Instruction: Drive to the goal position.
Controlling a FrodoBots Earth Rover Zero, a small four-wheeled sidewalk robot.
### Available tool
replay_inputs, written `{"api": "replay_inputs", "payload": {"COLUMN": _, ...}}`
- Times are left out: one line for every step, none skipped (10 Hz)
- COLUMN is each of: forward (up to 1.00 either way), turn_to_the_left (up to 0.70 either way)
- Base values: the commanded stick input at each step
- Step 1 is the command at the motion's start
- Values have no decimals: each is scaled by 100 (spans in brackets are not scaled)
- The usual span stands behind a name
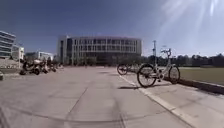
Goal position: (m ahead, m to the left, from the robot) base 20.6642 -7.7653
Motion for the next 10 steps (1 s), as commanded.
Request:
{"api": "replay_inputs", "payload": {"forward": 70, "turn_to_the_left": -14}}
{"api": "replay_inputs", "payload": {"forward": 70, "turn_to_the_left": -6}}
{"api": "replay_inputs", "payload": {"forward": 70, "turn_to_the_left": 0}}
{"api": "replay_inputs", "payload": {"forward": 70, "turn_to_the_left": 0}}
{"api": "replay_inputs", "payload": {"forward": 70, "turn_to_the_left": 0}}
{"api": "replay_inputs", "payload": {"forward": 70, "turn_to_the_left": 0}}
{"api": "replay_inputs", "payload": {"forward": 70, "turn_to_the_left": 0}}
{"api": "replay_inputs", "payload": {"forward": 70, "turn_to_the_left": 0}}
{"api": "replay_inputs", "payload": {"forward": 70, "turn_to_the_left": 0}}
{"api": "replay_inputs", "payload": {"forward": 70, "turn_to_the_left": 0}}
